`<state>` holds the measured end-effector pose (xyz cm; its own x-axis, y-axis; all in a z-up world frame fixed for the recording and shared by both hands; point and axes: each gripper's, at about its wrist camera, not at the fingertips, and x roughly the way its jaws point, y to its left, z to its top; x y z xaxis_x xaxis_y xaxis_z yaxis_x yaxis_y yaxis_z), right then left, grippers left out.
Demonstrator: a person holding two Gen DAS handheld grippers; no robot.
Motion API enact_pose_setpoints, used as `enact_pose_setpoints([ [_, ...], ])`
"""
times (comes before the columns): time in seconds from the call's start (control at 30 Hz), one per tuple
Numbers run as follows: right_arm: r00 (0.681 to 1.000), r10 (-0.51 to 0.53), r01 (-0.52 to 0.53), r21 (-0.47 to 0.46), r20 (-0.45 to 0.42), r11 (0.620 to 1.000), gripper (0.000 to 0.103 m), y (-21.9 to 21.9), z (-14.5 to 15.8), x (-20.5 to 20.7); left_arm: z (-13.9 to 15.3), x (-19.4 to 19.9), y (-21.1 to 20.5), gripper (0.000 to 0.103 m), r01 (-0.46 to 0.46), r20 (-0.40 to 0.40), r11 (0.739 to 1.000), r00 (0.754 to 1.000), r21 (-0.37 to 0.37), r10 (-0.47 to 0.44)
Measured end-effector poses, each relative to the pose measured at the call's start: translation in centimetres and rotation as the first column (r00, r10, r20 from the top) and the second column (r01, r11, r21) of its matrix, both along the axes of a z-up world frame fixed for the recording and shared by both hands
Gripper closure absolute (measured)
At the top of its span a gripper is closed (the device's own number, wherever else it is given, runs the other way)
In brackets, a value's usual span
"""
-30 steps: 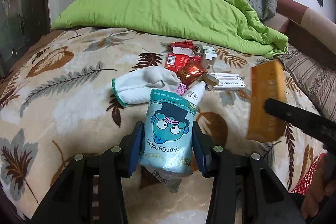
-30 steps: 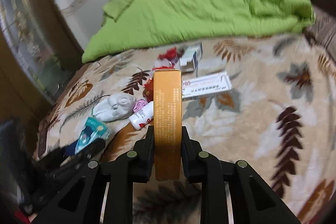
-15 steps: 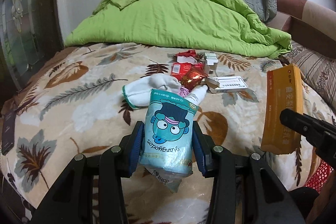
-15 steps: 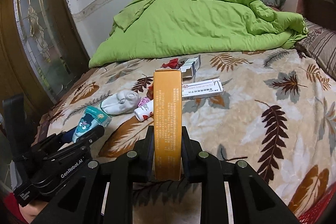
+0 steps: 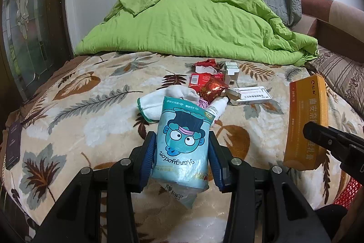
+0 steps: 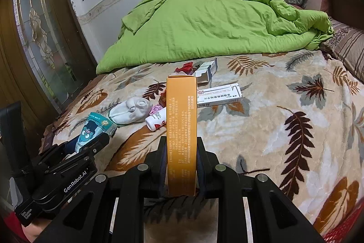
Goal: Collect trash
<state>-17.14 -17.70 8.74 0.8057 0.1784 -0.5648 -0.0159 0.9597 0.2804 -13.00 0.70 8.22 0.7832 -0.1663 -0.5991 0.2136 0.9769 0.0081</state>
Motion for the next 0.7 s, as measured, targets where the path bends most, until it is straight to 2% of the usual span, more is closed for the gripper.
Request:
enact_pose_setpoints([
  [0.7, 1.000, -0.002, 0.002, 0.006, -0.003, 1.000, 0.079, -0.02, -0.06, 0.03, -0.02, -0.12, -0.16, 0.060, -0.003, 0.001, 1.000, 1.000, -0.002, 0.003],
])
